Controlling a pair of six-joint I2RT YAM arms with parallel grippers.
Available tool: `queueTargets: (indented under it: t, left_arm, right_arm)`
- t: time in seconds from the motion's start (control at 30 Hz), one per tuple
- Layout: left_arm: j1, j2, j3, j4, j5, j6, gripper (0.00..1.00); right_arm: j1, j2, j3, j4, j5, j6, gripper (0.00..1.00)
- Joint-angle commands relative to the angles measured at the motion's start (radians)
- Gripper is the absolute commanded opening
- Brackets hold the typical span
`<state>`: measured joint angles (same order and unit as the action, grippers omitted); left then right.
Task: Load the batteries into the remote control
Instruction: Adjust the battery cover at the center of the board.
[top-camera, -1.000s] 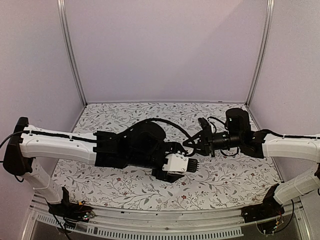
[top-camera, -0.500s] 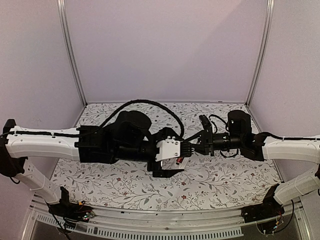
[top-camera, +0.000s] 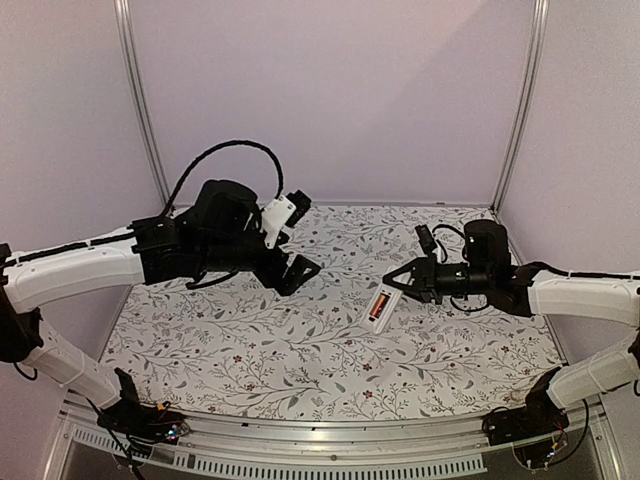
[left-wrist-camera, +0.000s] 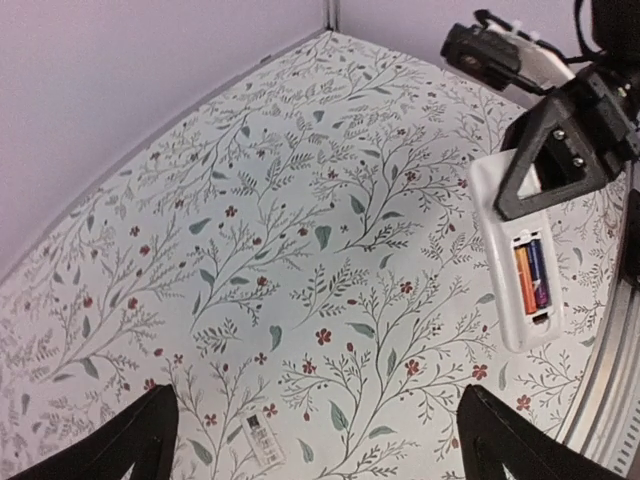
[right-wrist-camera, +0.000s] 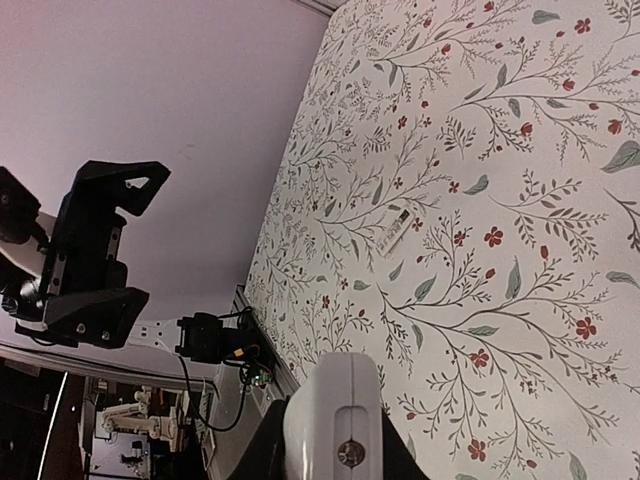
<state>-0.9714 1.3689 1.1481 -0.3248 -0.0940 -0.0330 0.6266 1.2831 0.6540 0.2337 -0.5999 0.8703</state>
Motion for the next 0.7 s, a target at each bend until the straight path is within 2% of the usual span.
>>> queueTargets:
  t: [0.0,0.17,0.47,0.57,0.67]
  left_arm:
    - [0.119,0.064,-0.028,-0.167,0.061,-0.246,0.91]
    - [0.231,0.174,-0.011,-0.237,0.086,-0.335,0.76]
    - [0.237,0.421,0.07,-0.333,0.038,-0.361,0.6]
    - [0.237,0.441,0.054,-0.291,0.083,-0.376,0.61]
    - [0.237,0.464,0.039,-0.265,0.149,-0.392,0.67]
  right_arm:
    - [-0.026,-0.028,-0.005,-0.042,-0.012,-0.078,0.0]
    - [-0.031,-0.014,-0.001,-0.062,-0.019,-0.108,0.0]
    - [-0.031,0.0,-0.014,-0.073,-0.024,-0.119,0.0]
    - [-0.032,0.001,-0.016,-0.081,-0.024,-0.123,0.0]
    - [-0.033,0.002,-0.016,-0.086,-0.027,-0.126,0.0]
